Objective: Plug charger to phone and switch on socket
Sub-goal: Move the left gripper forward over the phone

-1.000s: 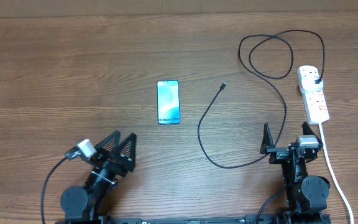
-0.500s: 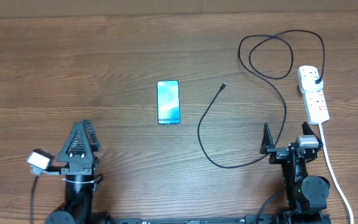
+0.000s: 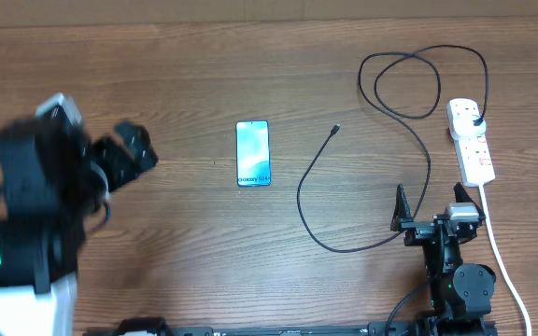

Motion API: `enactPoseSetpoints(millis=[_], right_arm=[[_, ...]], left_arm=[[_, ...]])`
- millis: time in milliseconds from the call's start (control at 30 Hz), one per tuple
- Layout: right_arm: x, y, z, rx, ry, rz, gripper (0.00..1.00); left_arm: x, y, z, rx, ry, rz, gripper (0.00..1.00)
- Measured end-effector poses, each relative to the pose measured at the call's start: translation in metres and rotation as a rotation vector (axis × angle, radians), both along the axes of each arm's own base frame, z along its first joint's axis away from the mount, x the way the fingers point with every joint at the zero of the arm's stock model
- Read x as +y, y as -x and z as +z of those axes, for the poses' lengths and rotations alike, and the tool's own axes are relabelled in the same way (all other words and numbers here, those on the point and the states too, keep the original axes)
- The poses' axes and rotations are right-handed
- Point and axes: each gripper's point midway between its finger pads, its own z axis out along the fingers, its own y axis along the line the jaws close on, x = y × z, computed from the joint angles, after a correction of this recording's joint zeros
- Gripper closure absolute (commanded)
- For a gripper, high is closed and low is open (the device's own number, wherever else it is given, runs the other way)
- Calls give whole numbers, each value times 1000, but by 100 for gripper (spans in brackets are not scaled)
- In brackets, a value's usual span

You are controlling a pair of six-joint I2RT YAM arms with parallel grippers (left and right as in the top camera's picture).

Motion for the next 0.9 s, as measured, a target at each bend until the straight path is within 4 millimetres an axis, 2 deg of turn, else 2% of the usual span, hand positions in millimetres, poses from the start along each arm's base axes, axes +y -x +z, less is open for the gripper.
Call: enactPoseSetpoints(millis=[100, 200, 267, 400, 500, 600, 733, 900], right_arm=[[0, 0, 0, 0, 0, 0, 0], [0, 0, 0, -1, 0, 0, 0], [0, 0, 0, 0, 0, 0, 0], [0, 0, 0, 0, 1, 0, 0], [0, 0, 0, 0, 0, 0, 0], [0, 0, 0, 0, 0, 0, 0], [0, 0, 0, 0, 0, 0, 0], [0, 0, 0, 0, 0, 0, 0]], left_arm=[[-1, -19, -21, 182, -19, -50, 0], [-19, -34, -42, 288, 12, -195, 0], [-34, -34, -59, 371, 17, -283, 0], [-62, -19, -93, 588, -78, -394, 0], [-79, -24, -111, 688, -151, -431, 0], [-91, -47, -116, 688, -182, -413, 0], [-105, -82, -116, 579, -139, -360, 0], [-122, -92, -117, 546, -50, -352, 0]])
